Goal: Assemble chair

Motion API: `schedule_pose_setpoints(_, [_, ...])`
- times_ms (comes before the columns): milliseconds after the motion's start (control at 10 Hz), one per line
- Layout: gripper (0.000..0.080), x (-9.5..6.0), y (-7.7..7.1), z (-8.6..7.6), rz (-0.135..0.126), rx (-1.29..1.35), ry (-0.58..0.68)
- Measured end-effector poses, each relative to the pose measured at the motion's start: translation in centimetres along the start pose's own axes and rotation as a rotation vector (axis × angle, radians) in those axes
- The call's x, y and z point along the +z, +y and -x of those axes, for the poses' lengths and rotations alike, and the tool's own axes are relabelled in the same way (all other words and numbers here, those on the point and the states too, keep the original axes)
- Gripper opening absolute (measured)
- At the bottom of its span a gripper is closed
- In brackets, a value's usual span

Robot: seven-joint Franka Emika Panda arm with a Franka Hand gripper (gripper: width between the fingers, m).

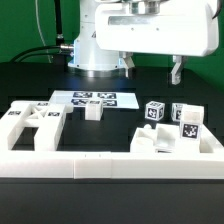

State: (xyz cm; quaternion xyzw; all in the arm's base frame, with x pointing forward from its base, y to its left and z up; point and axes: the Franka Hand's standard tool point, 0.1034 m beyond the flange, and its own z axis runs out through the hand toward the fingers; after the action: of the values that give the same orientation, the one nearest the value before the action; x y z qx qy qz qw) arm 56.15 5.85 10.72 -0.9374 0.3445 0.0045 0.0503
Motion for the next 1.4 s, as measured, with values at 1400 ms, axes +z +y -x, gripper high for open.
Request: schedule_pose_setpoints(1400, [0.0649, 5.4, 11.1, 0.3, 0.068, -0.605, 0.064])
